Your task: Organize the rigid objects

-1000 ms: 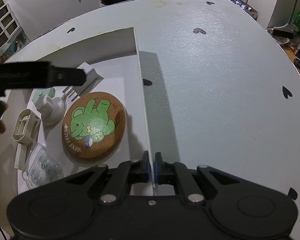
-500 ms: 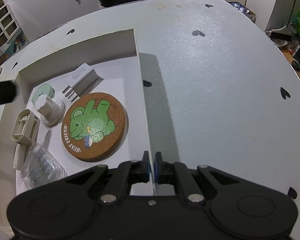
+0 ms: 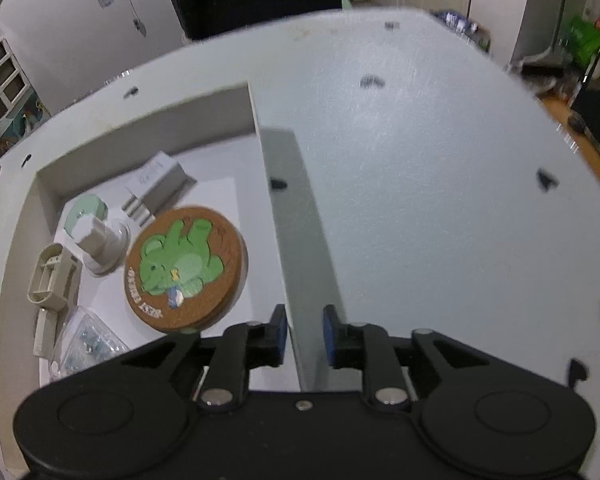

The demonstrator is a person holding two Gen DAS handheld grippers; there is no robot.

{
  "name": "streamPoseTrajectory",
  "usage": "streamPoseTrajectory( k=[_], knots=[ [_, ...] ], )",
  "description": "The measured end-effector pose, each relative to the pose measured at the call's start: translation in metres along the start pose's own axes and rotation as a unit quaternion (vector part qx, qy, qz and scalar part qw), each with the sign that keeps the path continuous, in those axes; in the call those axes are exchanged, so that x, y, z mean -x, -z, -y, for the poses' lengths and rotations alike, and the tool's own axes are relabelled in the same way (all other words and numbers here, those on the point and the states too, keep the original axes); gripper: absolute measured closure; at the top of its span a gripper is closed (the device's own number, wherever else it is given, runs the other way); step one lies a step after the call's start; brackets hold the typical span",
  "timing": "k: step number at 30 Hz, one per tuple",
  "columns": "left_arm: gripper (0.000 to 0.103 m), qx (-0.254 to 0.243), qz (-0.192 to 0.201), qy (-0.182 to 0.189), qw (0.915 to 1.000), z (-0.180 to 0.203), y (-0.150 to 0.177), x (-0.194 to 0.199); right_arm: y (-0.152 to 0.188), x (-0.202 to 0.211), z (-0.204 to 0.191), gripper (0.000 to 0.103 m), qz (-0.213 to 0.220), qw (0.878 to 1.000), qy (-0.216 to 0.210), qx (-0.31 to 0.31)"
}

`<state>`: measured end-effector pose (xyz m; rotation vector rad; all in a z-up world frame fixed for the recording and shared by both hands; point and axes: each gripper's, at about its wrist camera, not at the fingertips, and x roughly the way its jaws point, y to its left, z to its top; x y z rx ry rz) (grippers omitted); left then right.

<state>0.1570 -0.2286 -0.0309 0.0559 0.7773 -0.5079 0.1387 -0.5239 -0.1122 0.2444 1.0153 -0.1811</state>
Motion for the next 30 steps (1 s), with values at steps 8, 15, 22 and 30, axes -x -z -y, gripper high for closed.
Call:
streamPoseTrajectory(
  k=[8,15,22,30],
  knots=[
    [0.000,0.041,0.013,-0.045,0.9981,-0.003,0.012,0.029,0.004,0.068,-0.023,0.056,0.089,0.995,-0.015,0.029],
    [0.000,0.048,0.037,-0.091,0.9940,0.011,0.022,0.062,0.025,0.120,-0.036,0.032,0.150,0.987,-0.024,0.056],
    [0.000,0.058,0.060,-0.114,0.9900,0.033,0.045,0.095,0.048,0.167,-0.035,0.019,0.197,0.977,-0.031,0.075],
    [0.000,0.064,0.072,-0.126,0.9874,0.057,0.071,0.121,0.080,0.196,-0.036,0.013,0.232,0.967,-0.033,0.096]
  ],
)
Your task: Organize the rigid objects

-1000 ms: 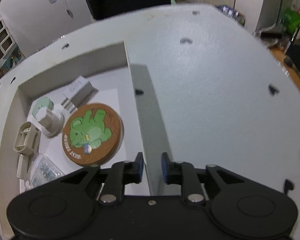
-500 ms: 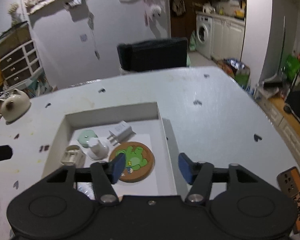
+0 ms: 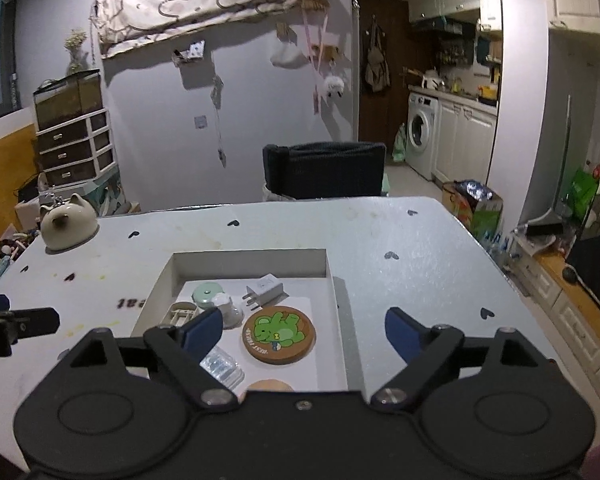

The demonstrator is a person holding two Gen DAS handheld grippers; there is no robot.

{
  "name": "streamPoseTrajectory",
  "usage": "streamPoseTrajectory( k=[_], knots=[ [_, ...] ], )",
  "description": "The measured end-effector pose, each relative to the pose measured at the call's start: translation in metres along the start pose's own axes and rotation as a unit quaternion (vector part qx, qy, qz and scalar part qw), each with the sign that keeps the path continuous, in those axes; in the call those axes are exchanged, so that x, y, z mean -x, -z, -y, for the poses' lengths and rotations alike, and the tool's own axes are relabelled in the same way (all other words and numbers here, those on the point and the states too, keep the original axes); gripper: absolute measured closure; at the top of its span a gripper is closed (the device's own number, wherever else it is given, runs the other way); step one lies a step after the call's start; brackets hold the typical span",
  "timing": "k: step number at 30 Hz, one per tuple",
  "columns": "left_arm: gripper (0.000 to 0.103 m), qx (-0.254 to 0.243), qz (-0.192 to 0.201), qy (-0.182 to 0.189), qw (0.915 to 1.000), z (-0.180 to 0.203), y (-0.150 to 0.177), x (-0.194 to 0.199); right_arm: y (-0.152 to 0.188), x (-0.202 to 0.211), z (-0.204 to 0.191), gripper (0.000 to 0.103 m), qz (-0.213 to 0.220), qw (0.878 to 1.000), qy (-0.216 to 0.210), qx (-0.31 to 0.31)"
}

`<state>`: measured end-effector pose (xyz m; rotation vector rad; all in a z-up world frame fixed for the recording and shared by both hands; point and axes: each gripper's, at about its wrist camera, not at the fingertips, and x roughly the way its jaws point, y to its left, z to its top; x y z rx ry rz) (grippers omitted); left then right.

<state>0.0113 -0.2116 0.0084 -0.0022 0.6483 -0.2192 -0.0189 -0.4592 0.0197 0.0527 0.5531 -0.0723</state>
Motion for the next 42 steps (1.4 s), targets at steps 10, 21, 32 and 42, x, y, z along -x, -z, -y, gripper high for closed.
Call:
streamPoseTrajectory(
  k=[10,21,32,42],
  knots=[
    [0.000,0.004,0.003,-0.018,0.9998,0.001,0.020,0.025,0.020,0.028,-0.010,0.000,0.011,1.000,0.003,0.007],
    [0.000,0.012,-0.001,-0.030,0.9995,-0.004,0.030,0.036,0.034,0.042,-0.004,0.000,0.008,1.000,0.021,0.005],
    [0.000,0.009,-0.001,-0.034,0.9994,-0.003,0.033,0.040,0.037,0.042,-0.005,0.000,0.009,1.000,0.013,0.008],
    [0.000,0.008,-0.001,-0.036,0.9993,-0.003,0.032,0.041,0.035,0.041,-0.006,0.000,0.008,1.000,0.011,0.009]
  ],
)
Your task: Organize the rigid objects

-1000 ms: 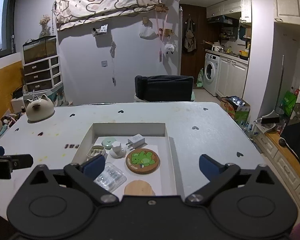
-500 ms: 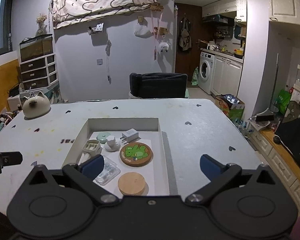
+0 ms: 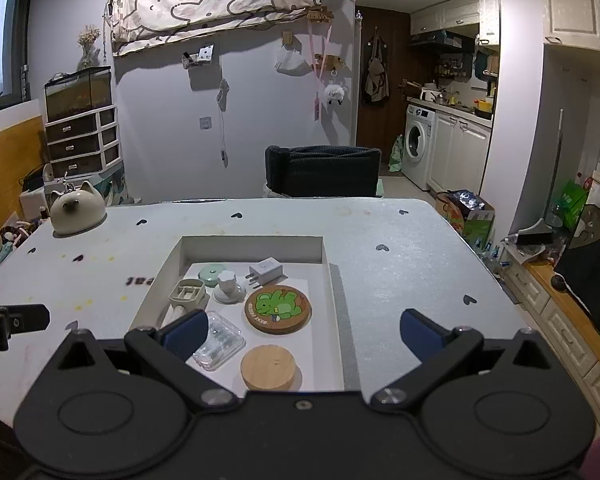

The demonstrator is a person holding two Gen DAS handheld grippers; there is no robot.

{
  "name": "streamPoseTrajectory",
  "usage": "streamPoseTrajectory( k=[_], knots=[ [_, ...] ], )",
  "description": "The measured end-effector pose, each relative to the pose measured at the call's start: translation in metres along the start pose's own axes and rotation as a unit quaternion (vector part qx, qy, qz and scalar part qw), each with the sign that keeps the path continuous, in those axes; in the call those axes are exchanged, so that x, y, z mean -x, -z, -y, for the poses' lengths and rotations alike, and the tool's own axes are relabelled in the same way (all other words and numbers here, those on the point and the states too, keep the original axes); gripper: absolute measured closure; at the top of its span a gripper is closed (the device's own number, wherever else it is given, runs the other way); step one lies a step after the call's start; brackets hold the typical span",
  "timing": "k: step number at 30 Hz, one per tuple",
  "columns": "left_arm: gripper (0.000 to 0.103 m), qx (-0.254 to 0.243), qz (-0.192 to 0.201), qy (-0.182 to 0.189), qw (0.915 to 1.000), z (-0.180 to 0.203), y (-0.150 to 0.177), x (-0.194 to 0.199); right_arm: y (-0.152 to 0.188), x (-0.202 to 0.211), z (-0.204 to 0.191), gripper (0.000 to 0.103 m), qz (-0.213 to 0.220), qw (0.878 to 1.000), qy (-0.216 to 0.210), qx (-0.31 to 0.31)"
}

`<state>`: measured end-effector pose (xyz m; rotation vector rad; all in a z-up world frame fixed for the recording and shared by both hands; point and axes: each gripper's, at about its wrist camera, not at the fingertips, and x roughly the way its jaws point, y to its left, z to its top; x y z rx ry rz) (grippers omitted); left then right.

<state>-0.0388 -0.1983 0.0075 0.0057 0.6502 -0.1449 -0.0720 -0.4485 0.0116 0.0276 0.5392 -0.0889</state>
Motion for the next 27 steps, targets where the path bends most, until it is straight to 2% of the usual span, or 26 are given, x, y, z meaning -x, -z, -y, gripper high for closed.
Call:
streamPoseTrajectory(
  k=[27],
  knots=[
    [0.000,0.003,0.005,-0.002,1.0000,-0.0033,-0.0031,0.0022,-0.0009,0.0003,-0.0006,0.000,0.003,1.000,0.000,0.000]
  ],
)
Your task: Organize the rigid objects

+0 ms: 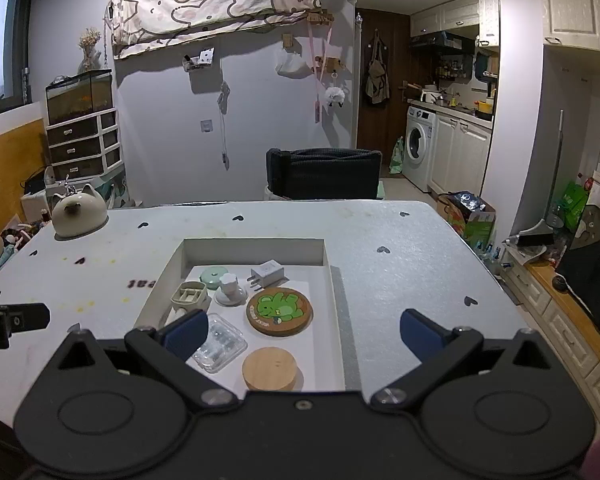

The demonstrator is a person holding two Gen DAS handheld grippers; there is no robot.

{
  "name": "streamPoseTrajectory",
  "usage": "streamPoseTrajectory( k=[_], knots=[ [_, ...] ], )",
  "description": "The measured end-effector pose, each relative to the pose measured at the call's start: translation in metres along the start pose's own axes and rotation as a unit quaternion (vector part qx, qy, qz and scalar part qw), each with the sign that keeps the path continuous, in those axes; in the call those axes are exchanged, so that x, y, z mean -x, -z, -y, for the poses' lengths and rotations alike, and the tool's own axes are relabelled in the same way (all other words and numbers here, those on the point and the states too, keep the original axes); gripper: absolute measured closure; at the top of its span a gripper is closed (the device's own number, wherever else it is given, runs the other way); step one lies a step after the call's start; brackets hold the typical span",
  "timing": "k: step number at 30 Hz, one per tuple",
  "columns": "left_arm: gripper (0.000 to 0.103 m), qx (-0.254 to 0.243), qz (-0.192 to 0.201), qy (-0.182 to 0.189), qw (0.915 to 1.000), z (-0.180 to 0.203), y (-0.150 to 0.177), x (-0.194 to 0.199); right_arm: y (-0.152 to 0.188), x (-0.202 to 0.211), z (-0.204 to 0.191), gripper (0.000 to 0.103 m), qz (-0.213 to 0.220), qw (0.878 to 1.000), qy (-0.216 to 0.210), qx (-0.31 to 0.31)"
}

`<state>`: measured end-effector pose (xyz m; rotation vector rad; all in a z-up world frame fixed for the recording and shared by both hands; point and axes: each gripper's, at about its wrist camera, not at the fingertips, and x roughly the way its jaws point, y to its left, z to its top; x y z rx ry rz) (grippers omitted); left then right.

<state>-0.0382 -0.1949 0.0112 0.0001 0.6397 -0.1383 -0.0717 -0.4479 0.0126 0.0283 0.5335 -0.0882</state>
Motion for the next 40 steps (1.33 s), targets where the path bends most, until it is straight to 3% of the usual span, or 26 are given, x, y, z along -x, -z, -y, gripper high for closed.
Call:
streamPoseTrajectory(
  k=[40],
  knots=[
    [0.000,0.000,0.007,-0.001,1.0000,-0.0011,0.0004,0.0039,0.0015,-0.0003,0.0003,0.000,0.001,1.000,0.000,-0.001]
  ],
)
